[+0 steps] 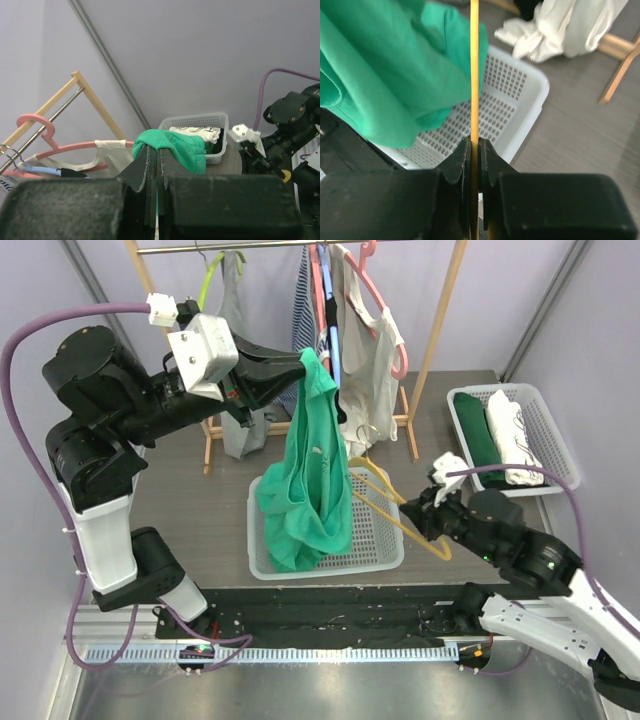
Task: Remove the tank top from the hanger
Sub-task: Place the tank top in the bin.
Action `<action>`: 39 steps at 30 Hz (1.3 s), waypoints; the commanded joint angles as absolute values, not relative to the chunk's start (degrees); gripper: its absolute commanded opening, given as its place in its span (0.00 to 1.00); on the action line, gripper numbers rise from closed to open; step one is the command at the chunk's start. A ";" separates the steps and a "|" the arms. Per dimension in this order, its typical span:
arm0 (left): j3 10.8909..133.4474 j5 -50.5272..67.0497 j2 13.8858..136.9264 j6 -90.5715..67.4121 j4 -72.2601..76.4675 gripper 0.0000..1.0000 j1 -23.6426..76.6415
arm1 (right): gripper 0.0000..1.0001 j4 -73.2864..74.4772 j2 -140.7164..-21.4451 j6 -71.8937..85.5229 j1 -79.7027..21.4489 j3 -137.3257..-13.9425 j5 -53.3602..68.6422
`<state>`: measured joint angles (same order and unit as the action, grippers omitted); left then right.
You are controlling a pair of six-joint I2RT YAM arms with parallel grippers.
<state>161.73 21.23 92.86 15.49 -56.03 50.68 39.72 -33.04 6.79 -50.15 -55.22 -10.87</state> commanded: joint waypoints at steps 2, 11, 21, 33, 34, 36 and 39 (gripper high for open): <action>162.69 22.15 90.79 15.82 -51.50 0.00 50.98 | 0.01 33.49 -31.03 7.90 -50.45 -51.86 -4.08; 162.60 20.83 92.02 17.66 -51.68 0.00 50.98 | 0.01 37.00 -19.78 14.32 -50.45 -54.30 12.13; 160.15 18.02 92.64 19.51 -51.59 0.00 50.98 | 0.01 44.47 -15.38 15.38 -50.63 -60.55 4.51; 153.72 7.91 93.78 28.12 -45.62 0.00 50.98 | 0.01 42.72 -15.30 14.06 -50.63 -64.51 -21.36; 153.72 7.74 94.13 28.12 -45.27 0.00 50.98 | 0.01 42.54 -15.12 13.63 -50.63 -64.60 -21.62; 153.46 7.73 94.13 28.04 -45.26 0.00 50.98 | 0.01 42.28 -14.85 13.45 -50.63 -64.60 -21.89; 151.36 8.96 93.17 26.46 -47.45 0.00 50.98 | 0.01 42.28 -14.85 13.36 -50.63 -64.77 -22.41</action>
<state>152.35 9.52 95.09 26.39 -51.40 50.68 47.00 -15.59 13.93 -50.41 -62.76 -19.27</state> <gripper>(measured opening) 0.012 0.122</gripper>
